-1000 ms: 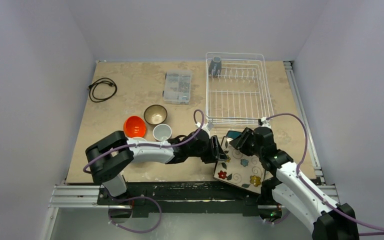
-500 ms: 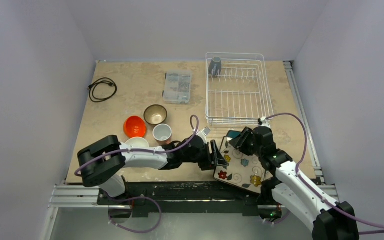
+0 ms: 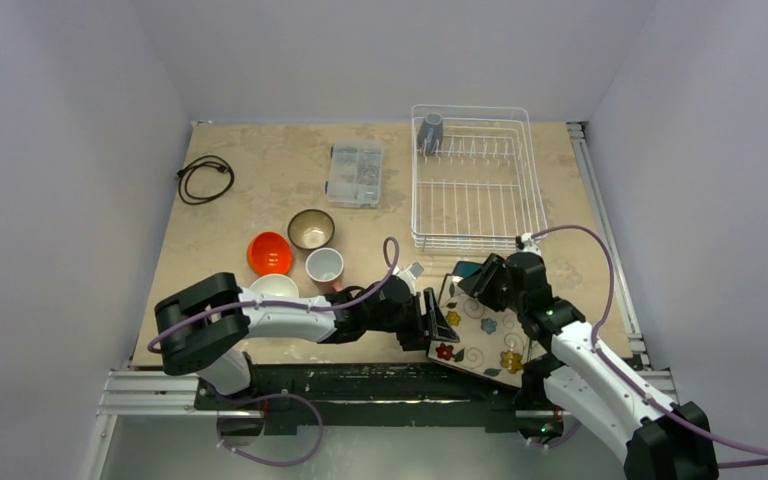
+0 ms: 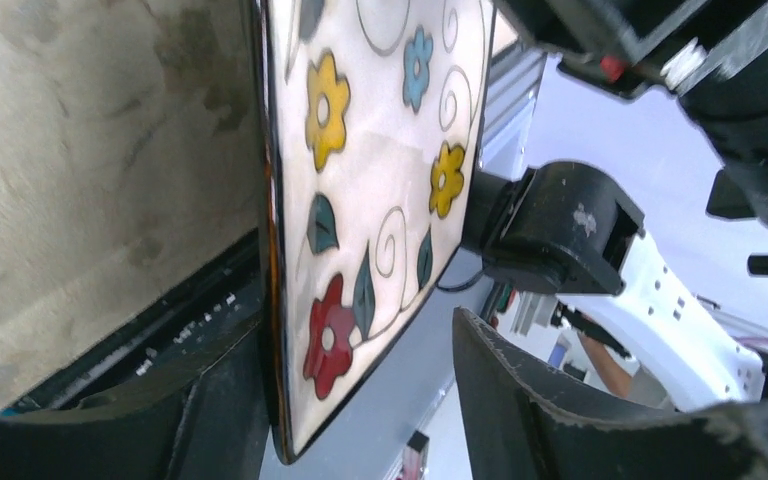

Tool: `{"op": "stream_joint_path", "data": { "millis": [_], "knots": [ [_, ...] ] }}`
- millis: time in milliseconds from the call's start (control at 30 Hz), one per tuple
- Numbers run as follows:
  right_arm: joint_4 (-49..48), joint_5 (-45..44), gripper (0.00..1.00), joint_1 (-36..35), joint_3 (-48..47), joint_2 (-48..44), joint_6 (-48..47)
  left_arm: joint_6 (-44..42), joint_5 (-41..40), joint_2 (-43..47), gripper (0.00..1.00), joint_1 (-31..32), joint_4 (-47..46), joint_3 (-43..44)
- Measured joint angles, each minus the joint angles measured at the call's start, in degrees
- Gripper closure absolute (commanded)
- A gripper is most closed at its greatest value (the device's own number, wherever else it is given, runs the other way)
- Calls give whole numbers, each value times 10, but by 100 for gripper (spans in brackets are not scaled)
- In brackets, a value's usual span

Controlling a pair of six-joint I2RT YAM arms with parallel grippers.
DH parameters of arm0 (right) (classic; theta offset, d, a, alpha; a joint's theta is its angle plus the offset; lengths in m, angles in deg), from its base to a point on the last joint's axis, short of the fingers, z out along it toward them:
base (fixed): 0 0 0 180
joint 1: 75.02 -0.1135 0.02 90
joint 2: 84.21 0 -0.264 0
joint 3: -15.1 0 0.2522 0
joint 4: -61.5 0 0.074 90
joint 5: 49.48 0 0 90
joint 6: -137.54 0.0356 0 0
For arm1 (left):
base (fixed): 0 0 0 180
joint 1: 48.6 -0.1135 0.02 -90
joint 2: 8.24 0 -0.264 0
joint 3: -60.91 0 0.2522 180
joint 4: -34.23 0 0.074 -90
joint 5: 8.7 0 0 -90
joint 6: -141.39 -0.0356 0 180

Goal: Load the mixed dishes into the dish rack
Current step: Pick up the plate at the center of the board.

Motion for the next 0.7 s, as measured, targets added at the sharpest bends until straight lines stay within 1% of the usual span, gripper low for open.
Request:
{"op": "stream_joint_path", "data": {
  "millis": [100, 167, 300, 433, 533, 600, 700],
  "knots": [
    [0, 0, 62, 0, -1, 2, 0, 11, 19, -3, 33, 9, -3, 0],
    [1, 0, 62, 0, -2, 2, 0, 16, 25, -3, 33, 14, -1, 0],
    [0, 0, 62, 0, -3, 5, 0, 14, 26, -2, 37, 16, 14, 0],
    [-1, 0, 62, 0, -3, 6, 0, 11, 32, -4, 37, 15, 12, 0],
    [-2, 0, 62, 0, -3, 6, 0, 13, 43, -22, 38, 16, -3, 0],
    [-1, 0, 62, 0, -3, 6, 0, 14, 44, -36, 41, 18, -14, 0],
    [3, -1, 62, 0, -3, 12, -1, 15, 44, -57, 49, 18, -35, 0]
  ]
}}
